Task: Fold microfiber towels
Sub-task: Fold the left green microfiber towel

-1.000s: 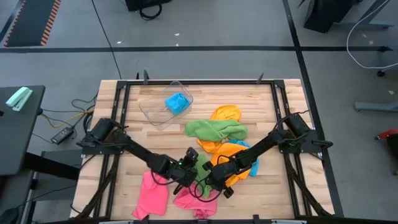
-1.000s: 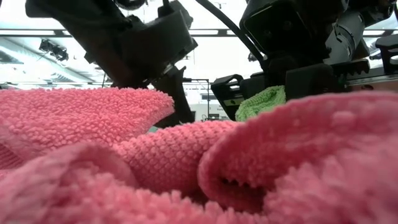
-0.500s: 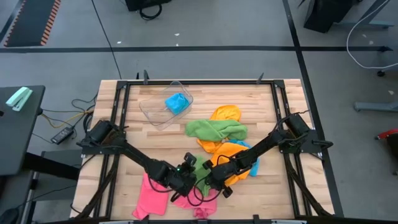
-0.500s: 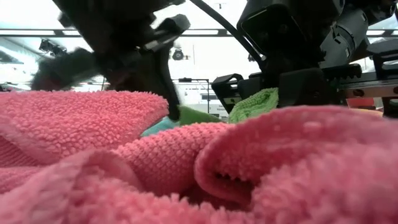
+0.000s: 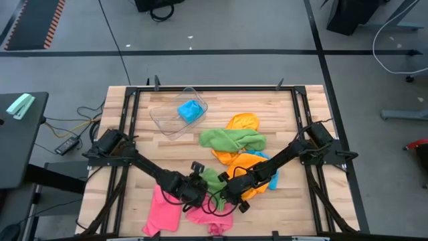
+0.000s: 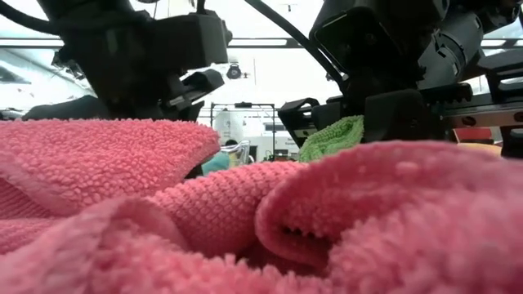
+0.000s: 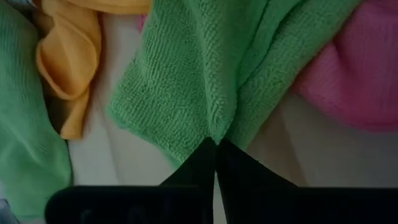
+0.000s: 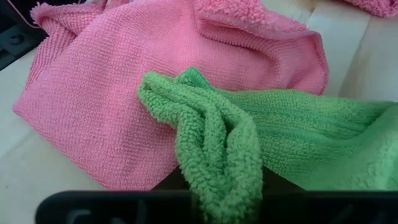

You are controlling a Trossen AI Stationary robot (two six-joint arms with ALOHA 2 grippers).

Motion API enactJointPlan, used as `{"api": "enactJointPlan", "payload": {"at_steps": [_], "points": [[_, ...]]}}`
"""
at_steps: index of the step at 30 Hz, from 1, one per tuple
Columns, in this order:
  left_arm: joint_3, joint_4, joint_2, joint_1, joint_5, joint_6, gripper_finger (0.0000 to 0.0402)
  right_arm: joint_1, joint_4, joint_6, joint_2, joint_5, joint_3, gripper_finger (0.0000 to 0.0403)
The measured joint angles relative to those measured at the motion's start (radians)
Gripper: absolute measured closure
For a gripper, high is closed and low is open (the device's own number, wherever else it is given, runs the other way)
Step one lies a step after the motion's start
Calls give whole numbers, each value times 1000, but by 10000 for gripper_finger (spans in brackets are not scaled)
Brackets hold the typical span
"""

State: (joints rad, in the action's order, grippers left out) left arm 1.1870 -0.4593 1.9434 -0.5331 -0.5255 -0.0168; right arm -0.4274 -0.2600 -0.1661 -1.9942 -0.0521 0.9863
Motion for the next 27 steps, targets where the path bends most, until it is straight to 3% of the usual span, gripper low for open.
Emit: {"api": "enactJointPlan", "payload": {"at_steps": [7,13,21,27], "points": [[0,20,0,0,49,-27,390,5,33,44,56,2,-1,361],[2,52,44,0,38,-30,365,18,6,65,72,-33,0,361],[4,45,72,-11,17,-73,376,60,23,99,72,-55,0,361],[3,29,72,-26,10,-149,343,79,27,111,72,-61,0,361]]}}
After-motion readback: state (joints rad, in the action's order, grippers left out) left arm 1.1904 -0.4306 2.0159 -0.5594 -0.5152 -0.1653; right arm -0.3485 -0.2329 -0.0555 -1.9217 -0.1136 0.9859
